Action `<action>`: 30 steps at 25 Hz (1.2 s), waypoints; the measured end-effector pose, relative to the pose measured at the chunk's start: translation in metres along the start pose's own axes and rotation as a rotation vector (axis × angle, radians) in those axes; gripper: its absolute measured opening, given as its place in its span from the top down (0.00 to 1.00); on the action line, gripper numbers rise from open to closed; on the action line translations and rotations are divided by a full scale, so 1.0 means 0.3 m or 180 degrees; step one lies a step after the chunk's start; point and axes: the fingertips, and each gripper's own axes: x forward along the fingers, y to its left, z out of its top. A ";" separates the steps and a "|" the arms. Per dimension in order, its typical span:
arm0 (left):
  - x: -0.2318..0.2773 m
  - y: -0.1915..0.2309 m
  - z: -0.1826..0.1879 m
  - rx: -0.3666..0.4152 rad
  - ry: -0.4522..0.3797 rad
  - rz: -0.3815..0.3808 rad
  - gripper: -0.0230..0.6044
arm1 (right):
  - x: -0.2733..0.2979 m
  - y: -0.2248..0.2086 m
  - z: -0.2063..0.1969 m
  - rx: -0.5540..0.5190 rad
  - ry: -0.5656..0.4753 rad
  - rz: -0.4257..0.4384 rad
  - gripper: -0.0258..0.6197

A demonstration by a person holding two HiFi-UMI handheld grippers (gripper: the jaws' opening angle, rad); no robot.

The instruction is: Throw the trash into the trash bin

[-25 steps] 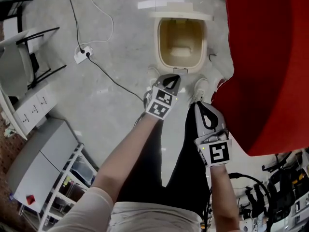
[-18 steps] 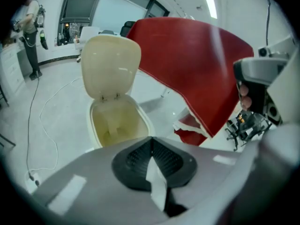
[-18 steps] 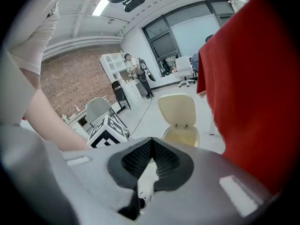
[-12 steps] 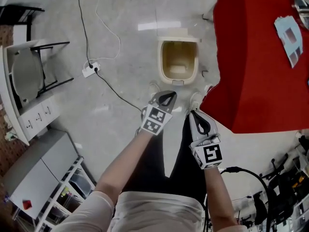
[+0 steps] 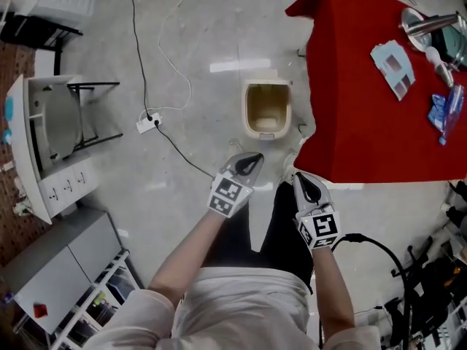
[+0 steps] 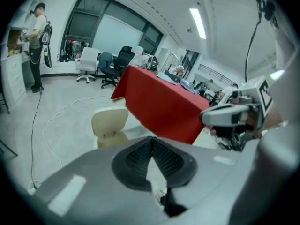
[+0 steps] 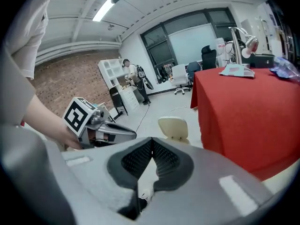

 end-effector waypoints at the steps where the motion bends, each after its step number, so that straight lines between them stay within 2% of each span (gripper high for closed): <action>1: -0.025 -0.018 0.025 0.0018 -0.0026 -0.0020 0.96 | -0.017 0.004 0.023 0.0021 -0.0015 -0.0004 0.96; 15: -0.418 -0.221 0.299 0.0355 -0.0201 -0.0291 0.96 | -0.248 0.164 0.291 -0.0057 -0.0175 0.0026 0.96; 23: -0.507 -0.278 0.357 0.0395 -0.0283 -0.0439 0.96 | -0.316 0.205 0.366 -0.0088 -0.0246 -0.0091 0.96; 30: -0.577 -0.279 0.382 0.0523 -0.0246 -0.0516 0.96 | -0.350 0.260 0.422 -0.0088 -0.0309 -0.0234 0.96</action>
